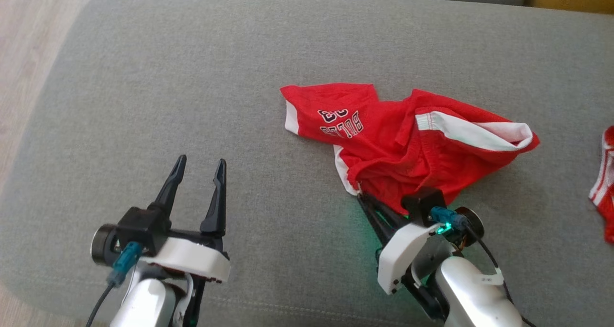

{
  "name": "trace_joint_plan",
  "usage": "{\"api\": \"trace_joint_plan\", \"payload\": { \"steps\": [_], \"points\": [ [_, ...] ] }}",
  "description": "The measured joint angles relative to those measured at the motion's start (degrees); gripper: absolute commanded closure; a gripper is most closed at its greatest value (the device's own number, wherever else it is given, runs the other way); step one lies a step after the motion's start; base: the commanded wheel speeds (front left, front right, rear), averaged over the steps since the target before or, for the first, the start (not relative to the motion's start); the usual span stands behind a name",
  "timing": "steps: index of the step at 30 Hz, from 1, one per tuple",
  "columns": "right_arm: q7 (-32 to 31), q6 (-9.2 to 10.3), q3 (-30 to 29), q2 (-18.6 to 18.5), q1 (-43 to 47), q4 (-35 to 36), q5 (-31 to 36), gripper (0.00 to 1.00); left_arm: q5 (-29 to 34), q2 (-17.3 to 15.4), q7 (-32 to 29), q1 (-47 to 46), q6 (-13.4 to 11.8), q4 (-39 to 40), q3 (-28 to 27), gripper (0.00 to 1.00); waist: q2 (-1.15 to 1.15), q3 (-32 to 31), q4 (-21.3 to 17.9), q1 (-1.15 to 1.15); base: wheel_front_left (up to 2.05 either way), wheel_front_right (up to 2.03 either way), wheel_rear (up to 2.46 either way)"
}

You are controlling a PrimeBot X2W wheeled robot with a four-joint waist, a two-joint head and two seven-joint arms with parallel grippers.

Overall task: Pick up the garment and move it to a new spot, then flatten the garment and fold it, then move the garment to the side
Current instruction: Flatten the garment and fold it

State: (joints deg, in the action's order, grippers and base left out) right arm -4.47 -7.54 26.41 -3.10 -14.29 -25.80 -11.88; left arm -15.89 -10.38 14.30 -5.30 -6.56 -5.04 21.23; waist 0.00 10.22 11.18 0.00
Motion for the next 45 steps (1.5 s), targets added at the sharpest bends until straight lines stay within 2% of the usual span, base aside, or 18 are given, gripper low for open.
{"api": "trace_joint_plan", "payload": {
  "steps": [4, 9, 16, 17, 18, 19, 27, 34, 45],
  "points": [
    [1.3, 0.00, 1.0, -0.1, -0.5, -0.1, -1.9, 1.00, 0.0, 0.2, 0.0, 0.0, 0.0, 0.0, -0.3, 0.00, 0.00, -0.3, -0.9, 0.00, 0.00, 0.00, 0.00],
    [1.9, 0.00, 1.5, -0.1, -0.4, 3.9, -4.3, 1.00, 0.0, 0.2, 0.0, 0.0, 0.0, 0.0, -1.3, 0.00, 0.00, -0.8, -2.6, 0.00, 0.00, 0.00, 0.00],
    [2.0, 0.00, -3.5, -0.1, 1.8, 12.0, -3.6, 1.00, 0.2, 0.2, 0.0, 0.1, 0.1, 0.3, -1.7, 0.00, 0.00, -1.7, -4.9, 0.00, 0.00, 0.00, 0.00],
    [2.1, 0.00, -4.6, -0.1, 2.6, 13.0, -3.3, 0.94, 0.3, 0.2, 0.0, 0.1, 0.1, 0.3, -1.7, 0.00, 0.00, -1.8, -5.2, 0.00, 0.00, 0.00, 0.00],
    [2.3, 0.00, -5.7, -0.1, 3.5, 14.2, -2.7, 0.56, 0.4, 0.2, 0.0, 0.1, 0.1, 0.4, -1.7, 0.00, 0.00, -2.0, -5.4, 0.00, 0.00, 0.00, 0.00],
    [2.6, 0.00, -6.8, -0.1, 4.4, 15.4, -2.4, 0.00, 0.5, 0.2, 0.0, 0.1, 0.1, 0.4, -1.7, 0.00, 0.00, -2.2, -5.7, 0.00, 0.00, 0.00, 0.00],
    [3.9, 0.00, -17.1, 0.0, 8.1, 23.9, 1.4, 0.00, 0.7, 0.1, 0.0, 0.7, 0.1, 0.7, -1.9, 0.00, 0.00, -3.8, -7.4, 0.00, 0.00, 0.00, 0.00],
    [1.6, 0.00, -25.4, 0.2, 13.5, 28.9, 5.0, 0.00, 0.7, -0.7, 0.0, 2.8, 0.0, 1.0, -1.9, 0.00, 0.00, -5.5, -8.1, 0.00, 0.00, 0.00, 0.00],
    [-1.4, 0.00, -27.6, 0.5, 20.2, 33.1, 5.1, 0.00, 0.6, -2.0, -0.7, 6.2, -0.5, 2.1, -1.8, 0.00, 0.00, -8.5, -8.5, 0.00, 0.00, 0.00, 0.00]
  ]
}}
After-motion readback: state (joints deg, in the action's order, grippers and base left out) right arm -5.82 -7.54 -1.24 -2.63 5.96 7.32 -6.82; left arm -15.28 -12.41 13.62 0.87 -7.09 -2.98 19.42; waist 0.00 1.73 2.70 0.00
